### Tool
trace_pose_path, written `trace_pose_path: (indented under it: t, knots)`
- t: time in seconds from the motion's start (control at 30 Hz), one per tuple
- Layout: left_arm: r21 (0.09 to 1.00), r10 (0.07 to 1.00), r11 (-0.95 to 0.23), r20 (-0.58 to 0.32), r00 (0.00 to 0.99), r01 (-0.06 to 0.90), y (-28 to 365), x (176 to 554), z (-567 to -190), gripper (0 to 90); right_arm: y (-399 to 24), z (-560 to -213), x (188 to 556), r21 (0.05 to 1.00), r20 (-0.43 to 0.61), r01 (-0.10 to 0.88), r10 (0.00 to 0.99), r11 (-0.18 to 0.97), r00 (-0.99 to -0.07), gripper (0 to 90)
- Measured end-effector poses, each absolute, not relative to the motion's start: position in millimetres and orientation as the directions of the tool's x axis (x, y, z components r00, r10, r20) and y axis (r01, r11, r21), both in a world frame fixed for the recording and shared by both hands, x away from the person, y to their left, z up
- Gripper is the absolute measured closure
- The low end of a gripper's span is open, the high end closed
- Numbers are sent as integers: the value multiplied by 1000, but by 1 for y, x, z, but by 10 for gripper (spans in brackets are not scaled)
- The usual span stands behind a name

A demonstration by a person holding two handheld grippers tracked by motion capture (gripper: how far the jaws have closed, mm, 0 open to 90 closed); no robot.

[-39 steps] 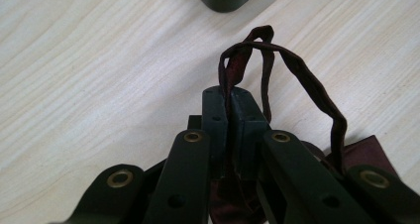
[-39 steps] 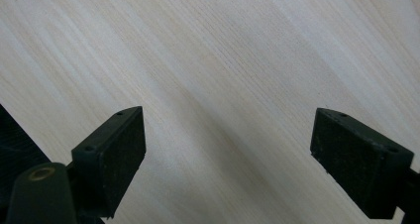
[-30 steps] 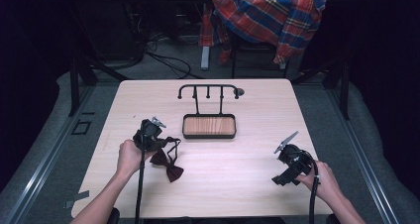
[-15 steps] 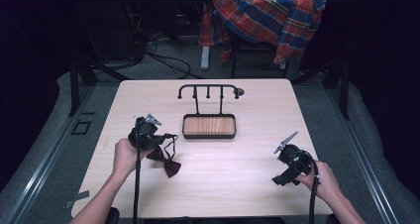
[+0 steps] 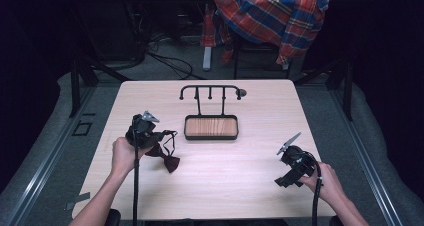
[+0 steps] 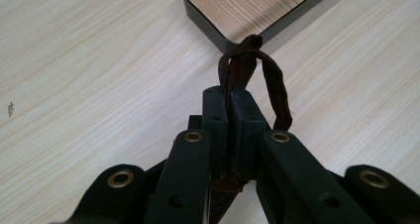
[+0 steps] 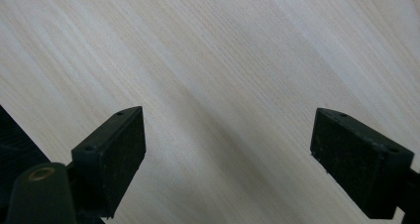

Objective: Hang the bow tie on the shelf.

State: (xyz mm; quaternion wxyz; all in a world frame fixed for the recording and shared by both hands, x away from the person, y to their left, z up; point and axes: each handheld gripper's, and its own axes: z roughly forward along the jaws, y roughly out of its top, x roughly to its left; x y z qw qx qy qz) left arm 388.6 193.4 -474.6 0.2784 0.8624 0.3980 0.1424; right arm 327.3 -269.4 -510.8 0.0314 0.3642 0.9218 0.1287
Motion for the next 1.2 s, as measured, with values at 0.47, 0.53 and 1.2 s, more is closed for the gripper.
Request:
trace_pose_path:
  t: [0.47,0.53,1.2]
  knots:
    - [614,766,-524,37,642,591,190,391,-465,863,-269,-511,327,268,40,667,684,695,-729,135]
    - [618,765,-523,37,643,586,188,391,-463,864,-268,-511,327,269,34,663,681,699,-731,135]
    - [660,750,-522,53,659,540,187,393,-439,866,-267,-510,326,287,23,662,685,693,-728,135]
